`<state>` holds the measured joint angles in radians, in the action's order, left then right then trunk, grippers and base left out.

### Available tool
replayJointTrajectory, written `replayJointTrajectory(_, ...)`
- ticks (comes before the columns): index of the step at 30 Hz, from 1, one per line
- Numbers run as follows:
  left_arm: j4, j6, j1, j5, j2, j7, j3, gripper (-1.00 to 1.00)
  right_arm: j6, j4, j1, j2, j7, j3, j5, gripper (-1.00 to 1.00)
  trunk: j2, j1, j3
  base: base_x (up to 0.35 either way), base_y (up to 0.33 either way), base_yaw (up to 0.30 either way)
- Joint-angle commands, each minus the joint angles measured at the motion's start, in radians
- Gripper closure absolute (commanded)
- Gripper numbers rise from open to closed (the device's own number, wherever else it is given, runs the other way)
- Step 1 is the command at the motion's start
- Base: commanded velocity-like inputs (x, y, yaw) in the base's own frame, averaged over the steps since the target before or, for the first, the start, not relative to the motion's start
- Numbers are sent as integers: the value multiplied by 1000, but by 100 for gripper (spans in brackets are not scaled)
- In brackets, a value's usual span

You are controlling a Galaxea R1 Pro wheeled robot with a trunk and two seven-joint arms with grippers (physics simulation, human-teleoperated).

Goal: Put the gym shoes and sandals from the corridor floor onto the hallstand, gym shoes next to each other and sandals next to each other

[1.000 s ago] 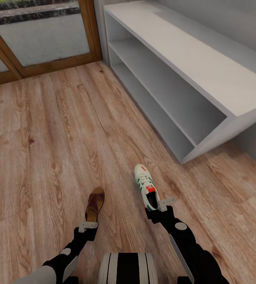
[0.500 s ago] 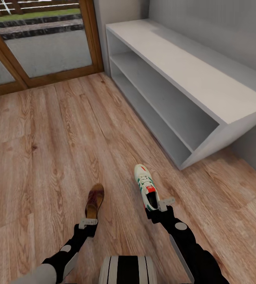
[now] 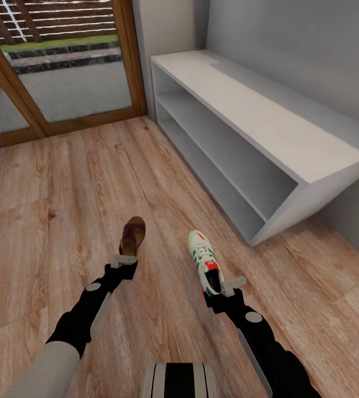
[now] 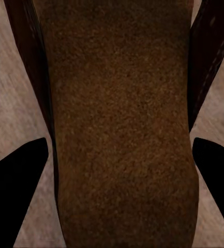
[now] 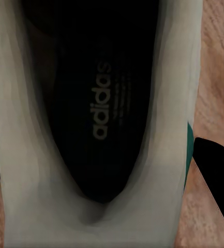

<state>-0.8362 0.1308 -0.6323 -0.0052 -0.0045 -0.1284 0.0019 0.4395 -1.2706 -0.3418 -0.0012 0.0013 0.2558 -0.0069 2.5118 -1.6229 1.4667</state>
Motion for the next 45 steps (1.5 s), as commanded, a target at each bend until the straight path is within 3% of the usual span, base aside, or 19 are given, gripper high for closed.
replayJointTrajectory(1,-43,46,0,-2,0,-4,1,100,5,-1,0,0,0,1,-1,100,0,0,-3,0,0,0)
replayJointTrajectory(5,-182,159,0,-1,0,-6,12,100,5,0,0,0,0,1,-1,100,-1,2,-19,0,0,0)
replayJointTrajectory(9,-215,185,1,10,-1,-7,30,100,5,0,1,0,1,2,-1,100,-2,4,-34,0,0,0)
replayJointTrajectory(12,-219,189,2,57,0,-7,53,100,5,0,1,1,2,2,-1,100,-3,5,-46,0,0,0)
replayJointTrajectory(16,-220,190,3,74,0,-7,59,100,5,0,1,1,-3,4,-1,100,-4,7,-62,0,0,0)
replayJointTrajectory(21,-218,196,4,77,0,-6,60,100,5,0,0,1,-4,9,-1,100,-5,9,-86,0,0,0)
replayJointTrajectory(28,-218,274,5,79,0,-7,59,100,5,0,0,3,-4,76,-1,100,-6,13,-122,0,0,0)
replayJointTrajectory(45,-218,279,5,79,0,-7,59,100,5,0,0,2,-3,79,-1,100,-10,20,-210,0,0,0)
